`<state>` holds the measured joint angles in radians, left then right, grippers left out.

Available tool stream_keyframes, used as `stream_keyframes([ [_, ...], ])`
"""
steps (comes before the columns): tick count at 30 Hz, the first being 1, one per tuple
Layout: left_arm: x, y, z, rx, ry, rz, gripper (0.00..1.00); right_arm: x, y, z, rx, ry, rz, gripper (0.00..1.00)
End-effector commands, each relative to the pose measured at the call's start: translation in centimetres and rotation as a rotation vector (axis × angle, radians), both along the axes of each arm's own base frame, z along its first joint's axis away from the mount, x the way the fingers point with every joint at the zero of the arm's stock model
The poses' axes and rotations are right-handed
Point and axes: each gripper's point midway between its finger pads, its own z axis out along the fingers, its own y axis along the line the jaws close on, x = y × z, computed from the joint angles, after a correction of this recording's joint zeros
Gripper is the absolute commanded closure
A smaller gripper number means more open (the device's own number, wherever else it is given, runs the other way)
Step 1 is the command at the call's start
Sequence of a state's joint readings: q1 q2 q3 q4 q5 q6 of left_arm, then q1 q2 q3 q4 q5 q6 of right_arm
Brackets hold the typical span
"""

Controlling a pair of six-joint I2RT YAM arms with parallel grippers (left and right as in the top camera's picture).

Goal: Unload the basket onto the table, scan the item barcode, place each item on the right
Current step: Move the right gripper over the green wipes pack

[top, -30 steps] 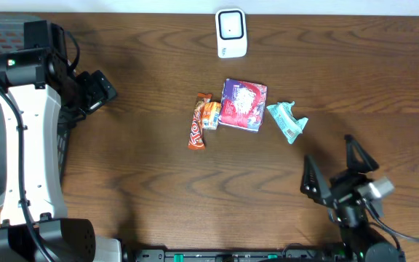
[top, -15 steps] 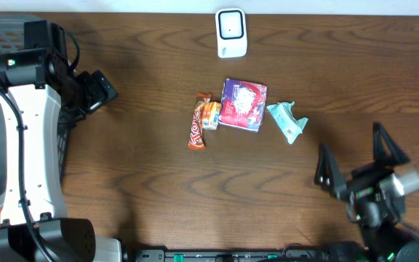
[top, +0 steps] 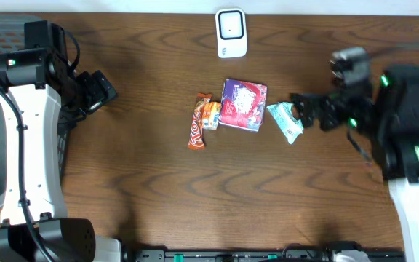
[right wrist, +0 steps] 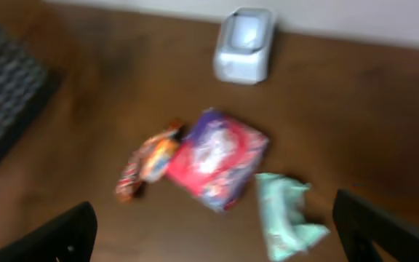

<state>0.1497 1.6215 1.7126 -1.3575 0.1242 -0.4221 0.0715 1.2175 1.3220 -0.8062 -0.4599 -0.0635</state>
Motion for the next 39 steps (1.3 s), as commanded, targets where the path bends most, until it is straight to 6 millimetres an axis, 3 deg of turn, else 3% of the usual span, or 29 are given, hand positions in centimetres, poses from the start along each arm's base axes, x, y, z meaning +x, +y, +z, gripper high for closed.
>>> stream_keyframes([
  [1,-0.1,0.3,-0.4,0.010,0.017,0.005,0.02,-0.2,4.1,0.1,0.164,0.059,0.219,0.01],
  [5,-0.1,0.3,-0.4,0.010,0.017,0.005,0.02,1.2,5.4,-2.6,0.215,0.159,0.253,0.01],
  [10,-0.1,0.3,-0.4,0.010,0.017,0.005,0.02,3.1,5.5,-7.0,0.222,0.364,0.068,0.01],
  [16,-0.1,0.3,-0.4,0.010,0.017,0.005,0.02,3.4,2.1,-11.4,-0.006,0.536,-0.135,0.01],
  [24,-0.1,0.3,-0.4,0.010,0.017,0.005,0.02,3.9,2.0,-13.4,-0.062,0.562,-0.097,0.01],
  [28,-0.1,0.3,-0.4,0.010,0.017,0.005,0.02,5.0,2.2,-14.4,0.002,0.570,-0.181,0.08],
  [33,-0.1,0.3,-0.4,0.010,0.017,0.005,0.02,6.1,2.4,-15.6,0.089,0.583,-0.279,0.26],
  [37,-0.1,0.3,-0.4,0.010,0.017,0.005,0.02,6.7,2.7,-17.4,0.132,0.581,-0.303,0.26],
  [39,-0.1,0.3,-0.4,0.010,0.017,0.005,0.02,6.5,4.1,-18.3,0.192,0.601,-0.240,0.26],
])
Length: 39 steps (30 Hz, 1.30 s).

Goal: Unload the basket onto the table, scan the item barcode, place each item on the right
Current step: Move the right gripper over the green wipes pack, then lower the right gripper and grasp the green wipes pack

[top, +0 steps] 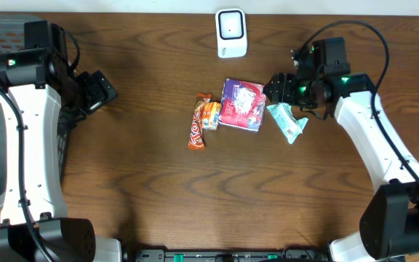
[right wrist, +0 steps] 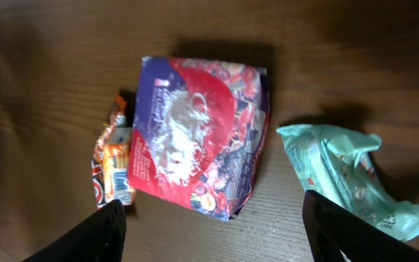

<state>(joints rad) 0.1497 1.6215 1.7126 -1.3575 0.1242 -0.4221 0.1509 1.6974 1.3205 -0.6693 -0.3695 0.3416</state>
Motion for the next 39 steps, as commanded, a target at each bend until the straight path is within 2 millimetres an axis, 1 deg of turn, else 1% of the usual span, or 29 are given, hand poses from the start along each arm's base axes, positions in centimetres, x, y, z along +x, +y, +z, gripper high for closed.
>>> stream_keyframes([
  [1,-0.1,0.3,-0.4,0.010,0.017,0.005,0.02,-0.9,2.4,-2.3,0.131,0.073,0.032,0.26],
  [3,-0.1,0.3,-0.4,0.010,0.017,0.005,0.02,-1.5,3.8,-2.9,0.206,0.095,0.081,0.26],
  [4,-0.1,0.3,-0.4,0.010,0.017,0.005,0.02,-1.9,4.3,-3.6,0.218,0.113,0.093,0.27],
  [5,-0.1,0.3,-0.4,0.010,0.017,0.005,0.02,-2.1,4.4,-4.1,0.216,0.129,0.097,0.28],
  [6,-0.1,0.3,-0.4,0.010,0.017,0.005,0.02,-2.5,4.7,-4.8,0.211,0.149,0.103,0.33],
  [7,-0.1,0.3,-0.4,0.010,0.017,0.005,0.02,-3.1,5.0,-5.5,0.199,0.178,0.107,0.32],
  [10,-0.1,0.3,-0.4,0.010,0.017,0.005,0.02,-3.7,5.0,-6.1,0.168,0.199,0.113,0.19],
  [12,-0.1,0.3,-0.4,0.010,0.017,0.005,0.02,-3.8,5.0,-5.7,0.158,0.178,0.140,0.14],
  [13,-0.1,0.3,-0.4,0.010,0.017,0.005,0.02,-3.6,4.8,-5.3,0.148,0.166,0.143,0.13],
  [16,-0.1,0.3,-0.4,0.010,0.017,0.005,0.02,-3.1,3.3,-4.2,0.086,0.154,0.100,0.13],
  [18,-0.1,0.3,-0.4,0.010,0.017,0.005,0.02,-2.7,2.0,-3.1,0.021,0.134,0.087,0.12],
  [21,-0.1,0.3,-0.4,0.010,0.017,0.005,0.02,-1.6,-1.0,-0.7,-0.116,0.080,0.049,0.11],
  [23,-0.1,0.3,-0.4,0.010,0.017,0.005,0.02,-0.8,-2.6,0.8,-0.170,0.041,0.008,0.15],
  [24,-0.1,0.3,-0.4,0.010,0.017,0.005,0.02,-0.4,-3.4,1.6,-0.192,0.016,-0.015,0.22],
  [26,-0.1,0.3,-0.4,0.010,0.017,0.005,0.02,0.2,-4.7,2.7,-0.239,-0.036,-0.033,0.20],
  [27,-0.1,0.3,-0.4,0.010,0.017,0.005,0.02,0.4,-5.4,3.0,-0.263,-0.057,-0.041,0.15],
  [29,-0.1,0.3,-0.4,0.010,0.017,0.005,0.02,0.5,-6.5,3.2,-0.295,-0.063,-0.062,0.11],
  [31,-0.1,0.3,-0.4,0.010,0.017,0.005,0.02,0.3,-7.2,2.9,-0.324,-0.049,-0.079,0.01],
  [32,-0.1,0.3,-0.4,0.010,0.017,0.005,0.02,0.3,-7.6,2.6,-0.340,-0.042,-0.087,0.01],
  [34,-0.1,0.3,-0.4,0.010,0.017,0.005,0.02,0.3,-9.1,1.8,-0.419,-0.033,-0.126,0.01],
  [36,-0.1,0.3,-0.4,0.010,0.017,0.005,0.02,-0.1,-10.3,0.9,-0.482,-0.009,-0.150,0.01],
  [39,-0.1,0.3,-0.4,0.010,0.017,0.005,0.02,-0.8,-10.8,-0.9,-0.520,0.029,-0.111,0.01],
])
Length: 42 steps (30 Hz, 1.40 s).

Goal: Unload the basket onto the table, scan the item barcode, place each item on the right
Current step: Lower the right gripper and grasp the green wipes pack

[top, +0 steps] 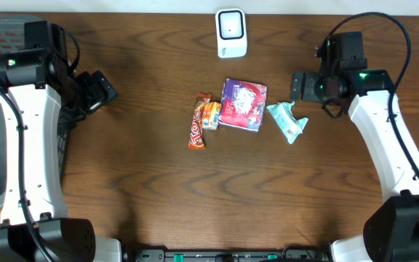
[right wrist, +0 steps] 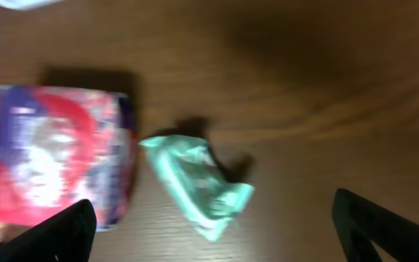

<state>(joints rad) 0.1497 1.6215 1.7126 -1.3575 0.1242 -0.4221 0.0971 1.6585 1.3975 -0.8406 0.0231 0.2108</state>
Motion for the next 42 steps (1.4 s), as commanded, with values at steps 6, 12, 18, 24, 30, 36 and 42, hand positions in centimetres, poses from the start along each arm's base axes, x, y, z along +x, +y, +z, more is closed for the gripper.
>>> stream_keyframes([
  [6,-0.1,0.3,-0.4,0.010,0.017,0.005,0.02,-0.6,0.0,-4.4,-0.061,0.075,0.178,0.01],
  [12,-0.1,0.3,-0.4,0.010,0.017,0.005,0.02,-0.4,2.0,-6.1,0.056,0.097,0.320,0.03],
  [18,-0.1,0.3,-0.4,0.010,0.017,0.005,0.02,-1.0,2.3,-9.4,0.087,0.188,0.324,0.04],
  [24,-0.1,0.3,-0.4,0.010,0.017,0.005,0.02,-1.3,2.5,-9.6,0.103,0.203,0.328,0.03],
  [30,-0.1,0.3,-0.4,0.010,0.017,0.005,0.02,-1.5,2.5,-9.6,0.103,0.211,0.327,0.01],
  [36,-0.1,0.3,-0.4,0.010,0.017,0.005,0.02,-1.4,2.5,-9.6,0.103,0.209,0.328,0.01],
  [42,-0.1,0.3,-0.4,0.010,0.017,0.005,0.02,-0.1,1.6,-9.2,0.097,0.154,0.311,0.01],
])
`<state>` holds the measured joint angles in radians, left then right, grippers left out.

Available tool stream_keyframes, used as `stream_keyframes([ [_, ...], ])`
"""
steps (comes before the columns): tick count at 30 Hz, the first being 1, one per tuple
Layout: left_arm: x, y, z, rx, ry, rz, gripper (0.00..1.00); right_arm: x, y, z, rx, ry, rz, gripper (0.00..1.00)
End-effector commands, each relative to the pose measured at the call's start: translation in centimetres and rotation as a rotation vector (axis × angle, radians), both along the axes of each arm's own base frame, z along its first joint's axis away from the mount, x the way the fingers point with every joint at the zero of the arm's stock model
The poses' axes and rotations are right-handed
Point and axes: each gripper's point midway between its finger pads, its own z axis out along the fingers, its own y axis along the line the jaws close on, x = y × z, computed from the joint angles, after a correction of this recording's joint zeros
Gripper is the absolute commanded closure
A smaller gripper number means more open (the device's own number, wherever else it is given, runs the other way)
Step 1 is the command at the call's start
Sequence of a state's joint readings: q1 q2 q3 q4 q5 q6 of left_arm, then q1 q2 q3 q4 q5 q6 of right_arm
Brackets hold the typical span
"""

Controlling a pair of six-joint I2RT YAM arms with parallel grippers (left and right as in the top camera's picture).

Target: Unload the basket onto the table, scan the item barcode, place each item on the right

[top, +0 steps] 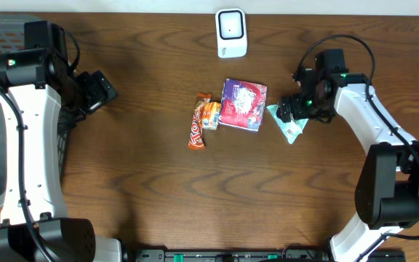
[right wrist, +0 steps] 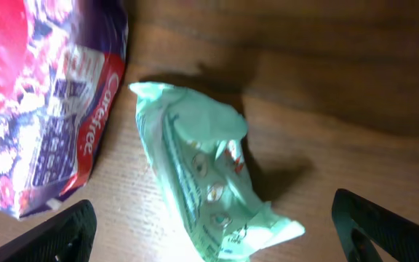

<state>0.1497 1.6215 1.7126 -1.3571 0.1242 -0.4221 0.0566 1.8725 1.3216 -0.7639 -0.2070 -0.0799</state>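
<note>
A crumpled mint-green packet (right wrist: pixel 198 185) lies on the wooden table (top: pixel 282 189), just right of a purple and red packet (top: pixel 243 104). My right gripper (right wrist: pixel 220 244) is open and close above the green packet (top: pixel 291 129), one finger (right wrist: pixel 57 236) to its left and the other (right wrist: pixel 384 229) to its right, neither touching it. In the overhead view the right gripper (top: pixel 291 113) covers the packet's upper end. The white scanner (top: pixel 230 33) stands at the far edge. My left gripper (top: pixel 100 89) hangs far left, its jaws unclear.
An orange-red candy bar (top: pixel 196 125) and a small orange packet (top: pixel 211 114) lie left of the purple packet. A grey mesh chair sits beyond the table's left edge.
My right gripper was higher and to the right of the green packet; now it is lower and over it, and the packet looks much larger in the wrist view. Nothing on the table moved.
My right gripper was first out to the right with all the items ahead of it. Then it was open above the purple packet, then above and right of the green packet, and now low over the green packet. The left arm has stayed still.
</note>
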Motion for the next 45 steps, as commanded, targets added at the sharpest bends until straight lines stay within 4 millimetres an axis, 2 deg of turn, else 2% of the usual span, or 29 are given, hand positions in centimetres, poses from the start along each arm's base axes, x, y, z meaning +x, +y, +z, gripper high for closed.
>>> stream_keyframes([
  [1,-0.1,0.3,-0.4,0.010,0.017,0.005,0.02,1.0,-0.9,0.6,0.007,-0.049,-0.009,0.01],
  [6,-0.1,0.3,-0.4,0.010,0.017,0.005,0.02,2.0,-1.6,0.8,0.020,-0.090,-0.007,0.03],
  [11,-0.1,0.3,-0.4,0.010,0.017,0.005,0.02,2.1,-1.0,0.0,0.053,-0.097,0.089,0.06],
  [13,-0.1,0.3,-0.4,0.010,0.017,0.005,0.02,1.8,-0.1,-0.3,0.100,-0.086,0.126,0.12],
  [15,-0.1,0.3,-0.4,0.010,0.017,0.005,0.02,1.1,1.7,-0.6,0.193,-0.076,0.212,0.16],
  [20,-0.1,0.3,-0.4,0.010,0.017,0.005,0.02,0.5,1.9,-3.2,0.215,-0.012,0.219,0.20],
  [21,-0.2,0.3,-0.4,0.010,0.017,0.005,0.02,0.3,1.9,-3.9,0.218,0.009,0.217,0.23],
  [23,-0.1,0.3,-0.4,0.010,0.017,0.005,0.02,-0.1,2.0,-5.0,0.222,0.042,0.214,0.38],
  [25,-0.1,0.3,-0.4,0.010,0.017,0.005,0.02,-0.4,2.0,-5.4,0.225,0.061,0.208,0.58],
  [26,-0.1,0.3,-0.4,0.010,0.017,0.005,0.02,-0.6,2.0,-5.3,0.227,0.070,0.203,0.72],
  [29,-0.1,0.3,-0.4,0.010,0.017,0.005,0.02,-0.7,2.0,-4.4,0.228,0.071,0.187,0.98],
  [33,-0.1,0.3,-0.4,0.010,0.017,0.005,0.02,0.0,1.5,-2.1,0.199,0.035,0.121,0.99],
  [37,-0.1,0.3,-0.4,0.010,0.017,0.005,0.02,1.3,-0.7,0.9,0.040,-0.036,-0.029,0.99],
  [41,-0.1,0.3,-0.4,0.010,0.017,0.005,0.02,1.9,-5.1,4.5,-0.297,-0.150,-0.302,0.99],
  [43,-0.1,0.3,-0.4,0.010,0.017,0.005,0.02,1.9,-7.1,6.4,-0.523,-0.236,-0.408,0.99],
  [45,-0.1,0.3,-0.4,0.010,0.017,0.005,0.02,1.8,-7.7,6.9,-0.659,-0.278,-0.440,0.99],
])
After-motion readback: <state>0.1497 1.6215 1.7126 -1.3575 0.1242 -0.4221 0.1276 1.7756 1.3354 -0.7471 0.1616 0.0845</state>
